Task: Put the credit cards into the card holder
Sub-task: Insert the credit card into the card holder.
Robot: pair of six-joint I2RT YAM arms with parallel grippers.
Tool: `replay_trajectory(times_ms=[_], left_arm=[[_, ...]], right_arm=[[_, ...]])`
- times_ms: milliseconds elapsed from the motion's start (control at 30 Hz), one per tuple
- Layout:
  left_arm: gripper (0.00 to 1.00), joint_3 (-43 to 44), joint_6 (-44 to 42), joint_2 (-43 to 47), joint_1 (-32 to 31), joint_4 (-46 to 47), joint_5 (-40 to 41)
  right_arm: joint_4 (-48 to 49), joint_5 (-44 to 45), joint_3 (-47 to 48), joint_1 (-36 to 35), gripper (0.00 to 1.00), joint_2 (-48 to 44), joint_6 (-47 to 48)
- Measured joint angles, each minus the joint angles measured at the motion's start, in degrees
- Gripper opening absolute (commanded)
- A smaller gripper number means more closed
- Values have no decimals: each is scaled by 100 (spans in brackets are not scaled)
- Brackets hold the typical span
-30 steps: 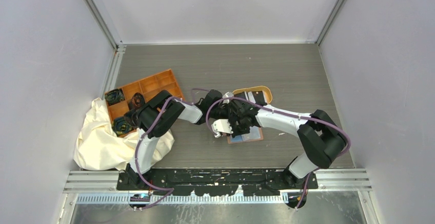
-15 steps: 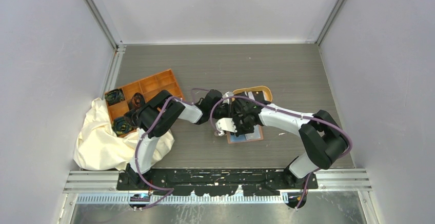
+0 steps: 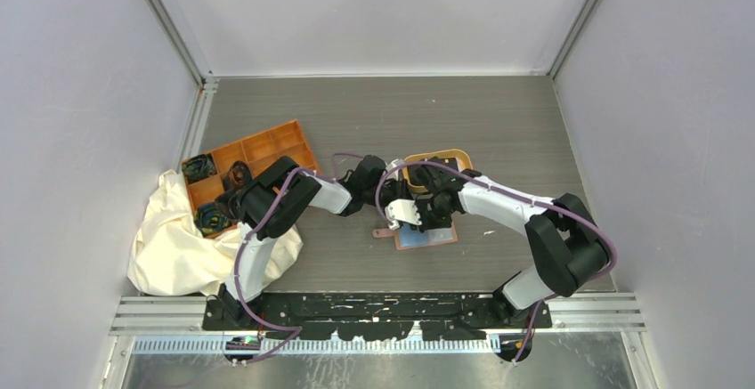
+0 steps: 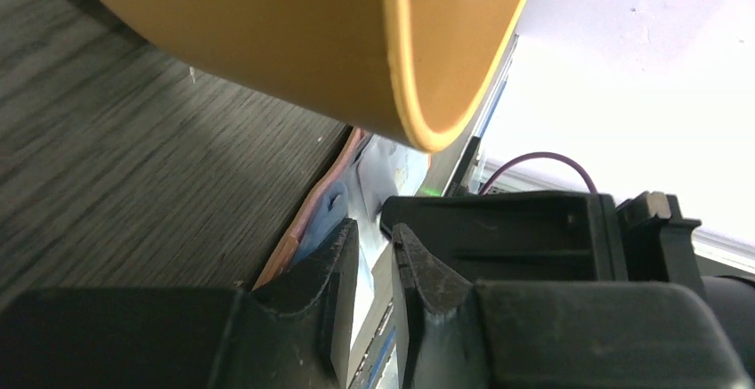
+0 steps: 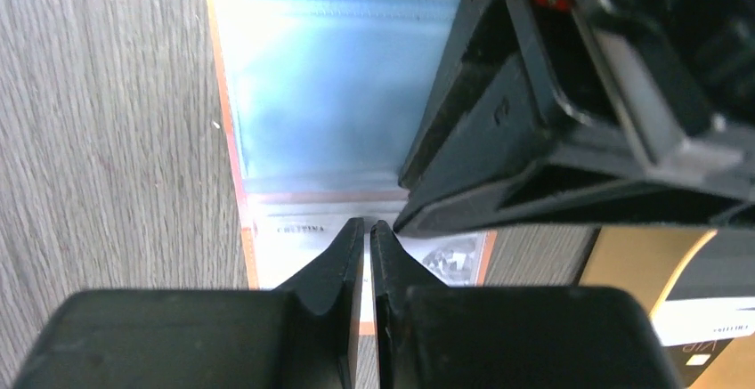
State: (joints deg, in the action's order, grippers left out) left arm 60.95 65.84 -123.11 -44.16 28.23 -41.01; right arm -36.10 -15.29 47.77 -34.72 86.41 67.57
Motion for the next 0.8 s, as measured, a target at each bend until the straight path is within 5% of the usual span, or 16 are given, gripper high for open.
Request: replay_trajectory(times_ms=[200, 567, 800], left_arm=[[26, -26, -2, 0, 0, 90, -7], [26, -1237, -317, 501, -92, 1633, 313], [26, -2035, -846, 1499, -116, 2052, 627]], right_arm=[[-168, -216, -9, 297, 18, -236, 20], [-922, -2203, 120, 1814, 61, -2070, -68], [-332, -2881, 136, 2940, 74, -2872, -1803]])
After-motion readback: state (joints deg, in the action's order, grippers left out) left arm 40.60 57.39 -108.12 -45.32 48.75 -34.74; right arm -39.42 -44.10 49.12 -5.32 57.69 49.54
